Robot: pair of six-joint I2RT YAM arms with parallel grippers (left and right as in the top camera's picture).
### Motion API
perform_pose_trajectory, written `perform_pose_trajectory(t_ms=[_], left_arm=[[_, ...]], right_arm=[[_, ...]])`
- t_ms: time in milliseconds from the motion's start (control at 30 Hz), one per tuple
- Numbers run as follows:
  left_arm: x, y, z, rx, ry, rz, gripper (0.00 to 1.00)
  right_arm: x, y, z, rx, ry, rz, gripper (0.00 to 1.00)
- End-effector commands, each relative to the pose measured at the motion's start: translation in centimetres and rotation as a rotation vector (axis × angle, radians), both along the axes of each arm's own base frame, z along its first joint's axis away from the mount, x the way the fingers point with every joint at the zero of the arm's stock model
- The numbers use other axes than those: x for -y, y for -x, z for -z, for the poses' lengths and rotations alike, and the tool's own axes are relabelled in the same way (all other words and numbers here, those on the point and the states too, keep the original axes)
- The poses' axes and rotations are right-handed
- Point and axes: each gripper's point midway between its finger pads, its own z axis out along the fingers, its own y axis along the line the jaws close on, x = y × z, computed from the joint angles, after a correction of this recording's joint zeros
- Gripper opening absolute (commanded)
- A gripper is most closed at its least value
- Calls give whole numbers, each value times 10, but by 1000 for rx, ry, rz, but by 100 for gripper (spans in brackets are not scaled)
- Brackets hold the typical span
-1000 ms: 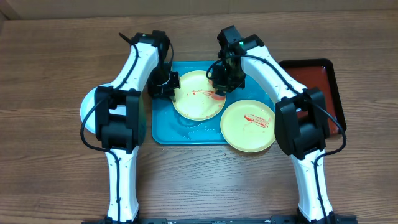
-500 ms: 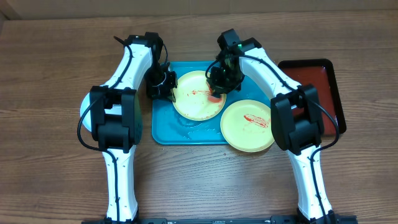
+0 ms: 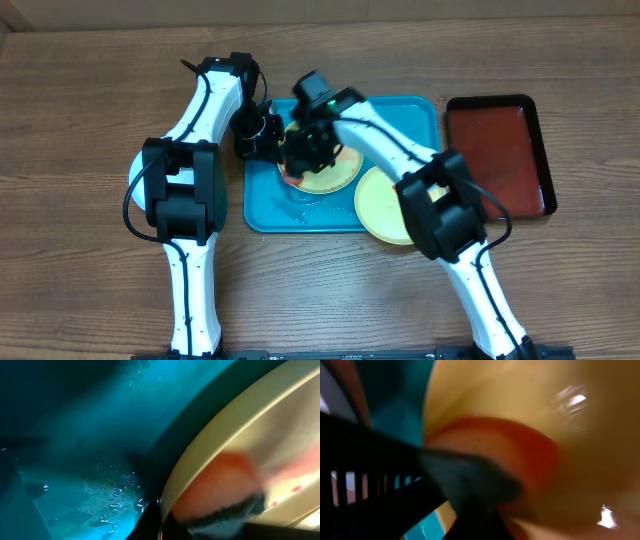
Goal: Clean dirty plates on tray and stack at the side
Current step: 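Scrub the upper yellow plate with the sponge in right gripper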
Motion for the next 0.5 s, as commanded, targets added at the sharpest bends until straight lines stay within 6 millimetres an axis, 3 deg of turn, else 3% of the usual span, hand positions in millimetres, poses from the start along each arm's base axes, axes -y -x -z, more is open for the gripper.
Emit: perform_pose_trajectory(t_ms=[0,133,300,467], left_arm=[[23,-5,-11,33,109,15,4],[23,-5,-11,36,109,14,4],[23,-6,-11,37,109,14,4],[20,-6,-9,41,88,18,4]], right_arm=[[17,14,41,-101,79,17,4],[51,-3,40,-129,105,79,4],[109,-18,38,-114,237,129,4],[131,-20,35,-119,302,149,4]])
